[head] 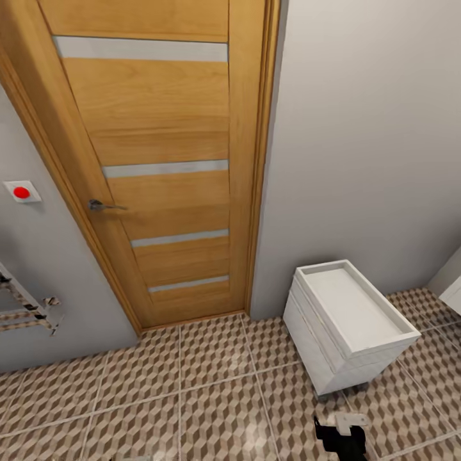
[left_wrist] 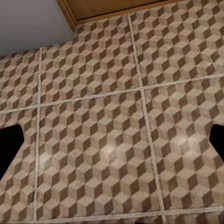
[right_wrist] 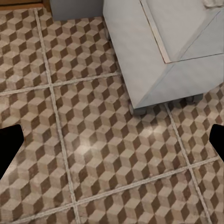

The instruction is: Take the four mousetraps from the cabinet in the bathroom and place them on the bathroom floor. Make sure all four end up on the same floor surface, and ensure that at least two of them are either under or directly next to the same bathroom sink.

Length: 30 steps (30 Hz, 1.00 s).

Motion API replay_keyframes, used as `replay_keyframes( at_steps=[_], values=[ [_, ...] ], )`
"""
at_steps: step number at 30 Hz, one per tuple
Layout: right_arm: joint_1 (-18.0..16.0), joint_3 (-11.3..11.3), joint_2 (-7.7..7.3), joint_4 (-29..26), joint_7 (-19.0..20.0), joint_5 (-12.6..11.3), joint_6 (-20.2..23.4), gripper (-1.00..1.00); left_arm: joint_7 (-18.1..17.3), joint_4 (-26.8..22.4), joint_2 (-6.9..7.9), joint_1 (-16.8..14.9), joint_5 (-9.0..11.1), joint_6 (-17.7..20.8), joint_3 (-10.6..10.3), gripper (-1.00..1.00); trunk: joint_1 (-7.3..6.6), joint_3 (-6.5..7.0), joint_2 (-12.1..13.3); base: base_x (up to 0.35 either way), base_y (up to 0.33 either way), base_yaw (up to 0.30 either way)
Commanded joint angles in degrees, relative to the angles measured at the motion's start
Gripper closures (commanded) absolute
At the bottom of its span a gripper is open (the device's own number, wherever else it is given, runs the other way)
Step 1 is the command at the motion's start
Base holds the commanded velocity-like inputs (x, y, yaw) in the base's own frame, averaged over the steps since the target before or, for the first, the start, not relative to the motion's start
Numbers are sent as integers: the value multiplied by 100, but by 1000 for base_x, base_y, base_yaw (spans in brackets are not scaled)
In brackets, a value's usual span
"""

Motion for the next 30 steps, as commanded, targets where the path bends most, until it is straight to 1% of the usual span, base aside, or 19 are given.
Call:
replay_keyframes(
  at_steps=[1,4,15,20,30],
  values=[
    [-3,52,0,2,-8,-54,-17,-100,17,25,-18,-12,37,-31,-45,-100,3,-11,-11,0,0,250],
    [-3,52,3,1,-6,-54,-17,-100,15,25,-70,-12,38,-30,-48,-100,3,-11,-11,0,0,250],
    [-4,52,-1,4,-8,-54,-17,-100,-3,25,-91,-12,31,-40,-45,-100,3,-11,-11,0,0,250],
    [-3,52,3,3,-8,-54,-17,-100,1,22,3,-12,28,-62,-45,-100,3,-11,-11,0,0,250],
    [-5,52,11,4,-2,-54,-17,-100,18,32,102,-12,38,-10,-44,-100,3,-11,-11,0,0,250]
  ],
)
